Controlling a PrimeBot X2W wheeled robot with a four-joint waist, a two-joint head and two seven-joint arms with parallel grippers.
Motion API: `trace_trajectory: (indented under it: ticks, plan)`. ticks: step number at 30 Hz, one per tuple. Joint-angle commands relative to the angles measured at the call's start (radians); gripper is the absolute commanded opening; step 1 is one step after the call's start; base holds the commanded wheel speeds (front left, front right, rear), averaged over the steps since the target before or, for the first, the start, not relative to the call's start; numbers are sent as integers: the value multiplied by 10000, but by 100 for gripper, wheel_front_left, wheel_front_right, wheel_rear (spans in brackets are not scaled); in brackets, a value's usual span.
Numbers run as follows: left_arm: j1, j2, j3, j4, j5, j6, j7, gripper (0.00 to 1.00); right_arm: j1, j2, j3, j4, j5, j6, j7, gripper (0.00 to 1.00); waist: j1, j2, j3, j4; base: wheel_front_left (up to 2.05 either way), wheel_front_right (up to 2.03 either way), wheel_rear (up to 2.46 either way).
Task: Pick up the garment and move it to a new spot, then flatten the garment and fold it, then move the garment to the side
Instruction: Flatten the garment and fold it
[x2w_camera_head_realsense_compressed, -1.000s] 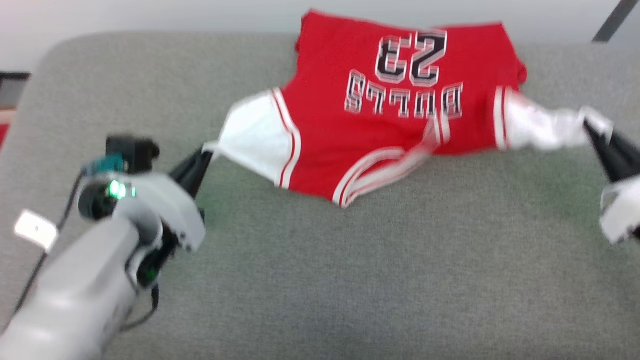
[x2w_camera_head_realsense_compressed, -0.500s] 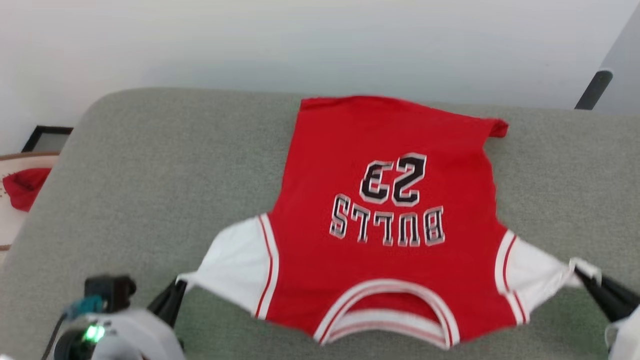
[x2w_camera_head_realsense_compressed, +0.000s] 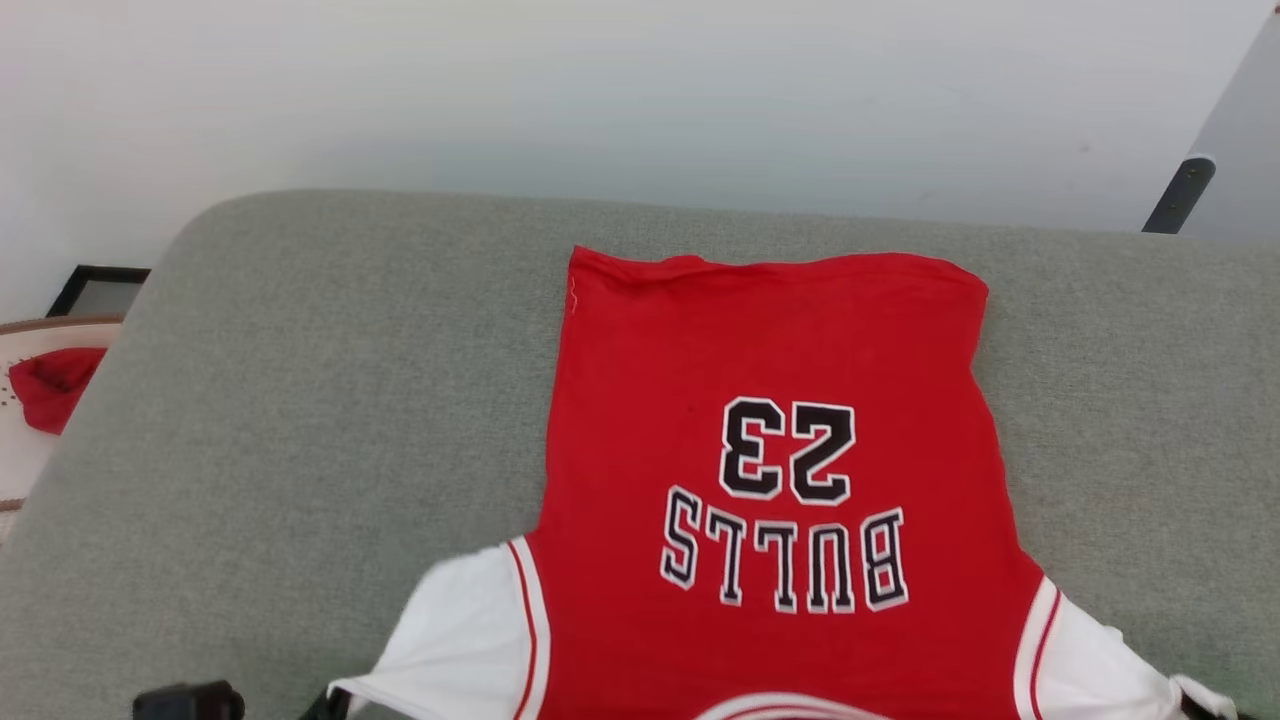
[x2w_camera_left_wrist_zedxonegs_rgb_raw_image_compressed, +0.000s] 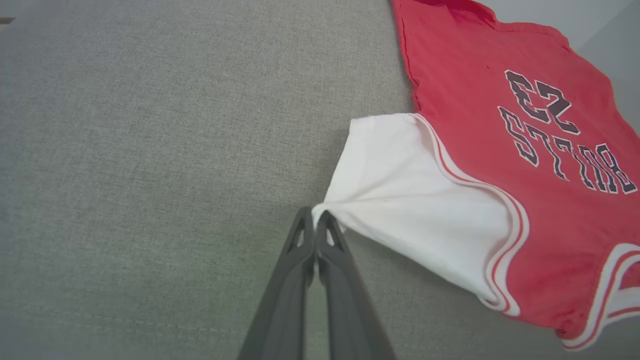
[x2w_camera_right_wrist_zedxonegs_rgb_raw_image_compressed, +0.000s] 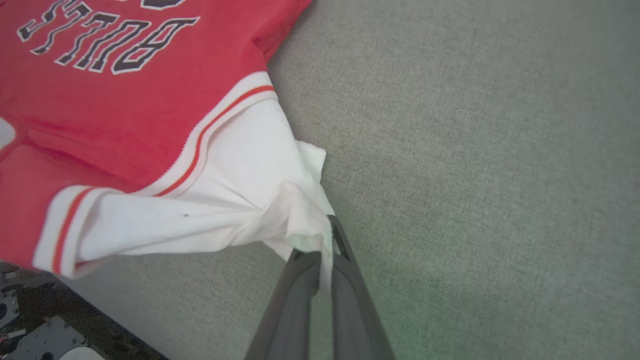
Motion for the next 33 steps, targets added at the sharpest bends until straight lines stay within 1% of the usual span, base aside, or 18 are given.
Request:
trace_trajectory:
  ticks: [1, 4, 7, 14, 16, 17, 22, 25, 28, 33]
  plan:
    - [184, -15, 83, -74, -31, 116, -54, 0, 275, 61, -213, -37, 20, -10, 107, 0, 0, 0, 11, 19, 0, 0, 0]
    - [476, -115, 153, -139, -77, 181, -57, 0, 731, 176, -575, -148, 23, -10, 431, 0, 0, 0, 31, 30, 0, 0, 0]
    - [640, -221, 162, -147, -62, 155, -65, 0, 1044, 265, -809, -270, -13, -10, 730, 0, 0, 0, 84, 27, 0, 0, 0]
    - [572, -411, 84, -47, 87, 33, -48, 0, 1168, 523, -1147, -413, -124, -10, 1178, 0, 0, 0, 176, 35, 0, 0, 0]
    - [436, -483, 35, 14, 160, -9, -4, 0, 1085, 620, -1255, -468, -197, -10, 1424, 50, 0, 0, 196, 34, 0, 0, 0]
    - [374, -524, -3, 43, 197, -16, 20, 0, 1062, 668, -1309, -473, -196, -10, 1580, 100, 0, 0, 208, 33, 0, 0, 0]
    - [122, -732, -169, 221, 386, -108, 124, 0, 853, 803, -1685, -894, -209, -10, 2384, 100, 0, 0, 288, 26, 0, 0, 0]
    - [-33, -879, -236, 322, 447, -157, 146, 0, 659, 993, -2181, -1403, -244, -10, 3006, 100, 0, 0, 356, 6, 0, 0, 0]
    - [-160, -1045, -283, 402, 528, -208, 142, 0, 70, 1270, -2883, -1909, -279, -10, 3452, 100, 0, 0, 510, -10, 0, 0, 0]
    - [-526, -1323, -423, 607, 720, -377, 199, 0, -1610, 1529, -3325, -2261, -890, -10, 4237, 100, 0, 0, 821, 107, 0, 0, 0]
